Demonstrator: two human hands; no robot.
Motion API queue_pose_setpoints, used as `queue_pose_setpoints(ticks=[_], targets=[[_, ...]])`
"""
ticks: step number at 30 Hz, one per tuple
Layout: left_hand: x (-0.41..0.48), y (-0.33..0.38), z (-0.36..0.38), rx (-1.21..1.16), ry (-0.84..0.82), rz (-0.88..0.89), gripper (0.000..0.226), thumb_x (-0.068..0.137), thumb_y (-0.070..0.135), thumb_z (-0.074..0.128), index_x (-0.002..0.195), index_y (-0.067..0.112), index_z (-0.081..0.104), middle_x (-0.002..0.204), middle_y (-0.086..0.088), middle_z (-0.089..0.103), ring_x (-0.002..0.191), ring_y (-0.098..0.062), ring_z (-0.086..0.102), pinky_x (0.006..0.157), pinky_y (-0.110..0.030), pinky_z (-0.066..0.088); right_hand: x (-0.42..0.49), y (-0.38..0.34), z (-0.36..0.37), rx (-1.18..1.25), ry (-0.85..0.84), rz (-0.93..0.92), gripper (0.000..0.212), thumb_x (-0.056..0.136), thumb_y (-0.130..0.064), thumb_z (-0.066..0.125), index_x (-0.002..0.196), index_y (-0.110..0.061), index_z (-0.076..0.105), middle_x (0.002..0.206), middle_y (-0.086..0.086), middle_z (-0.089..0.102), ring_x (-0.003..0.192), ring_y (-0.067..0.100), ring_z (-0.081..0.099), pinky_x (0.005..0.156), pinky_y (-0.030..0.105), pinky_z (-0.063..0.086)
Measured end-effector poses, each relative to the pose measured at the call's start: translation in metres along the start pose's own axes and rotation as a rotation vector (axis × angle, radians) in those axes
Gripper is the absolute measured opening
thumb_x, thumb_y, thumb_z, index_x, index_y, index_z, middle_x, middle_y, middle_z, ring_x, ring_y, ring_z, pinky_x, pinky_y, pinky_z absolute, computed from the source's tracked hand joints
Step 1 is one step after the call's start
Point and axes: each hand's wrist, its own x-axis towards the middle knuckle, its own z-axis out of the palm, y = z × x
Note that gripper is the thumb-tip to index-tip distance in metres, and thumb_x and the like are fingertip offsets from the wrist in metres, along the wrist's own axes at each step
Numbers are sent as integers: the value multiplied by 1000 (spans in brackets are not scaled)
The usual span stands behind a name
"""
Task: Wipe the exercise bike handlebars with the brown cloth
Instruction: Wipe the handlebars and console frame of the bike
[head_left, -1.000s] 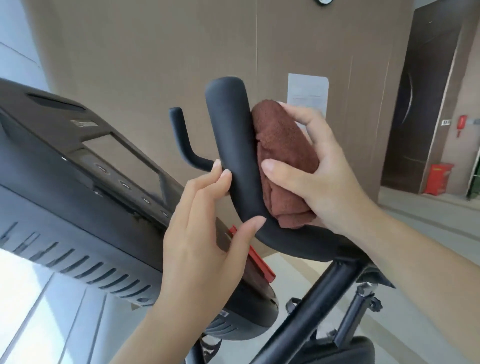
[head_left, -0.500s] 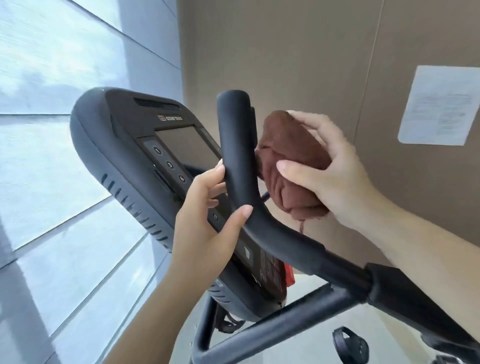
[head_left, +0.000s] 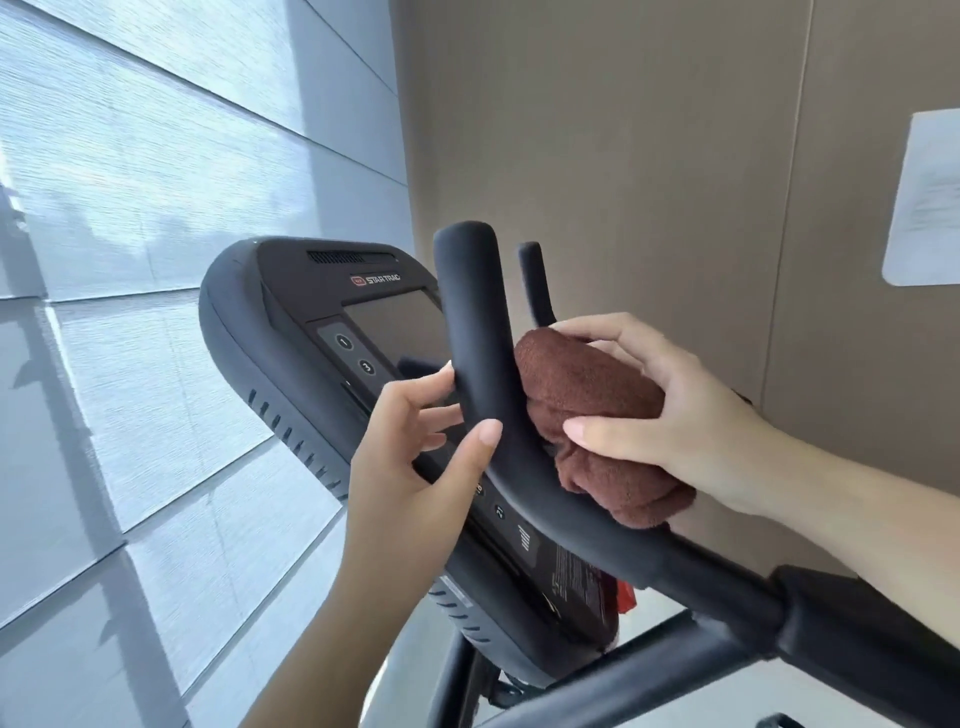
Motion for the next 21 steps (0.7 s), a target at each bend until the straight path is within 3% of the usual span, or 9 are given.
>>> queue_pose_setpoints(ticks=[2,5,8,11,16,18,21], targets=[[4,2,0,9,39,1,27,71,25,67,95,30,56,96,17,65,84,-9,64,78,-27,48,17,7,-3,56,89,-55,48,65,-20,68,102,-46,52,96,-16,64,84,3,63,72,18,49],[3,7,7,82,130,-5,34,68,28,68,99,34,56,94,18,64,78,-10,63,74,-21,49,45,13,3,249,159,-142,49,70,-12,65,106,-42,51,95,-9,64,81,4,63,72,20,49],[-1,12,20,145,210,-2,40,69,24,67,105,37,56,99,8,64,76,-12,63,74,-21,51,56,17,12,350,48,-221,52,74,-9,64,118,-33,49,111,-2,61,96,4,61,83,17,47],[-4,18,28,194,286,-27,41,69,22,66,108,34,58,101,6,66,76,-5,63,70,-13,49,44,36,11,372,-69,-260,53,74,-10,64,118,-35,48,116,-9,60,107,4,57,94,20,44],[-9,26,40,201,385,-83,45,79,-3,65,106,32,61,91,13,70,76,0,66,65,-11,49,23,70,5,461,-279,-236,50,74,-8,66,111,-41,54,105,-22,63,99,-3,58,85,9,41],[-11,31,43,220,426,-124,45,79,-4,63,105,33,63,95,6,67,76,-3,66,66,-14,50,27,72,2,450,-287,-269,52,75,-3,67,110,-39,54,103,-24,63,98,-3,59,84,8,41],[-12,37,47,230,465,-189,44,79,0,64,102,38,66,100,2,66,80,-7,67,73,-23,54,48,64,1,566,-130,-294,47,75,-4,68,107,-36,54,105,-14,63,99,1,59,88,13,43]])
